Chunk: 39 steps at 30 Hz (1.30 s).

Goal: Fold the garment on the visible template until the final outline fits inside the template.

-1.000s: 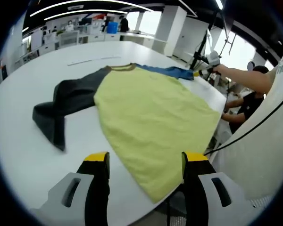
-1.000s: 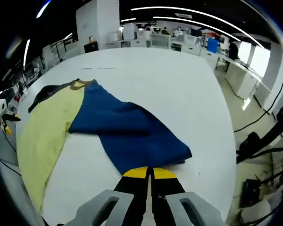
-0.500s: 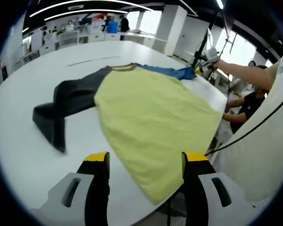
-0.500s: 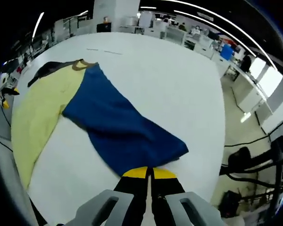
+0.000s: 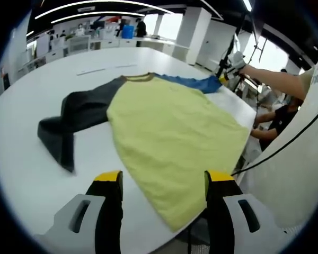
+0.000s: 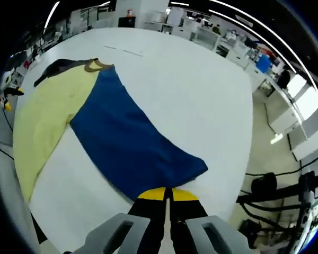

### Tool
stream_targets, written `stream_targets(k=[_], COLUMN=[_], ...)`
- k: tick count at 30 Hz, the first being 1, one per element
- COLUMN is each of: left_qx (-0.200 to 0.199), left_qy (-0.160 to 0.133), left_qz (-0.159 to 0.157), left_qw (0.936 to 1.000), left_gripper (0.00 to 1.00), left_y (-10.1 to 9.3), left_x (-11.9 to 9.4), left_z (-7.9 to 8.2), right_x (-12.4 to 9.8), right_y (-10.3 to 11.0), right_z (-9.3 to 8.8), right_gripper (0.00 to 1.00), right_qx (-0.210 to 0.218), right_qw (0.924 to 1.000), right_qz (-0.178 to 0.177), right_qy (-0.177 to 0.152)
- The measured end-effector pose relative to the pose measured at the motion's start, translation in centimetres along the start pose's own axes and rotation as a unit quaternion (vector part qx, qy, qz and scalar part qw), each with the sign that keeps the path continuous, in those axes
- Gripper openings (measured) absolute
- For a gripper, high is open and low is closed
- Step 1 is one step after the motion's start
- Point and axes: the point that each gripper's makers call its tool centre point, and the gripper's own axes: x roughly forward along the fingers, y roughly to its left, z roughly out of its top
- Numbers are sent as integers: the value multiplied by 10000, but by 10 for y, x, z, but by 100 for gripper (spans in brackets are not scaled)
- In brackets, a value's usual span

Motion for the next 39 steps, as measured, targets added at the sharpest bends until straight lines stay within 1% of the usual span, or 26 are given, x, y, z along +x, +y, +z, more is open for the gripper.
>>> stream_targets(k=[4,11,17,28,33,36,39], left_qx=[18,36,17,13,0,-5,-2], left_qy=[-43,-76,-62,-42,-35,-21,-12], left_qz=[1,12,9,23,18,25,23], left_qw=[10000,10000,10000,10000,10000,10000,10000], left_gripper=[60,60,60,60,60,60,60], left_y=[0,0,0,1,1,1,1], left_x=[0,-1,-2,-5,-5,-5,-4], left_z=[2,3,1,0,0,0,0], right_x=[-2,-3,-5,1,3,4,1], right_y=[-1,-4,-5,0,3,2,7], right_z=[1,-2,-3,-9,-12,-14,-15], right_gripper=[0,0,0,0,0,0,0], right_qx=[-38,-67,-170,-127,-4,27,69], right_qw=[10000,9998,9995,9990,9989,9990,9992], right_qz=[30,75,73,175,232,225,186], right_qy=[19,158,248,400,400,392,357])
